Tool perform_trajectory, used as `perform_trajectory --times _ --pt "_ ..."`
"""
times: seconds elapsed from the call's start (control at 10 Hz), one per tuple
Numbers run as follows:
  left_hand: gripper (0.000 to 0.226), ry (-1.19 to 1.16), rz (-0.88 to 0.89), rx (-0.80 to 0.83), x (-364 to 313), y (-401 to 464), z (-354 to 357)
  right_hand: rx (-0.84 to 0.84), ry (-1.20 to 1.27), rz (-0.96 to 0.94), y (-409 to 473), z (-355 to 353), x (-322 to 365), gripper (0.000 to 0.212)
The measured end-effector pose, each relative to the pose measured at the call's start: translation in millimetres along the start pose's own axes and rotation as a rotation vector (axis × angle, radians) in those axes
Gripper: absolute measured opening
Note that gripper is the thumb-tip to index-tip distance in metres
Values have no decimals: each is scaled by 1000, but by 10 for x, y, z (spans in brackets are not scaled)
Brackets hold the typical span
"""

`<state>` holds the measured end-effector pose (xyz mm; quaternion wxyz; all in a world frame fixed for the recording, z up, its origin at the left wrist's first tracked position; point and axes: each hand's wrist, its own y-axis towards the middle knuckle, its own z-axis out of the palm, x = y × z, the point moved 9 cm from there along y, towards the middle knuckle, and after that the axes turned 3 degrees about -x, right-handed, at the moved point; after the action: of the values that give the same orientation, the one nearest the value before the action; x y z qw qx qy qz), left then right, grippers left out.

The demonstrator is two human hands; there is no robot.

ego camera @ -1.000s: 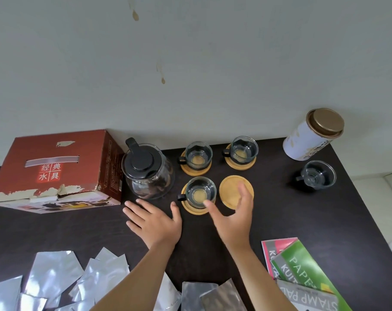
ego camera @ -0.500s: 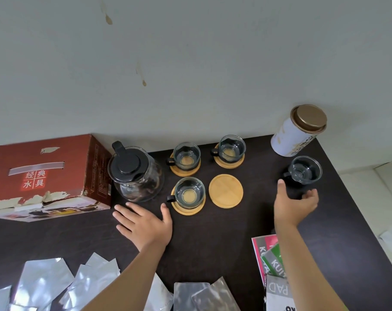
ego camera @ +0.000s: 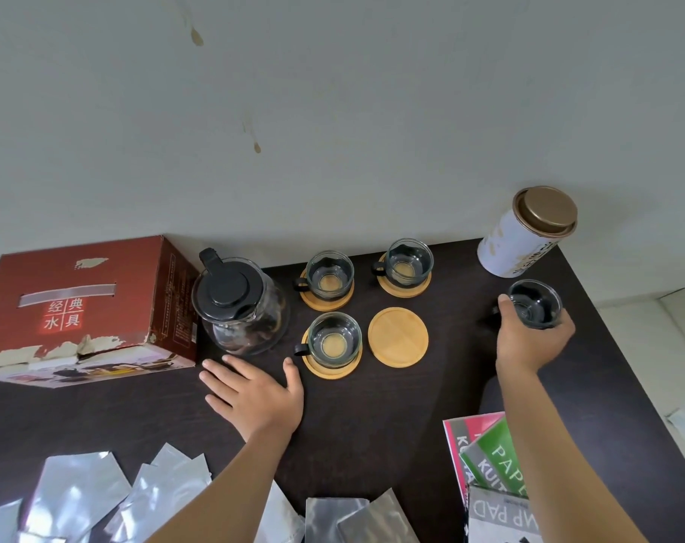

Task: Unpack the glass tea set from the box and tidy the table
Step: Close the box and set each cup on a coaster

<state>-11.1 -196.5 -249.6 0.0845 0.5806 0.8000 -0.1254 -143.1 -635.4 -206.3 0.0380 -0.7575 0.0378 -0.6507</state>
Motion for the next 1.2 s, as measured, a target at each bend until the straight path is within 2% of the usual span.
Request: perform_trajectory --times 0.4,0.7,0.9,1.0,1.2 --pt "97 -3 4 5 16 0 -5 282 -114 -79 -1449 250 -70 74" --pt "98 -22 8 4 9 2 11 241 -307 -104 -1651 406 -136 84" --pt "97 -30 21 -10 -4 7 10 272 -319 -102 -1700 391 -122 97" --pt "94 -83 10 -1 12 4 -27 310 -295 -79 -1730 313 -84 104" --pt "69 -499 78 -175 23 -190 -370 354 -226 -159 -1655 98 194 92"
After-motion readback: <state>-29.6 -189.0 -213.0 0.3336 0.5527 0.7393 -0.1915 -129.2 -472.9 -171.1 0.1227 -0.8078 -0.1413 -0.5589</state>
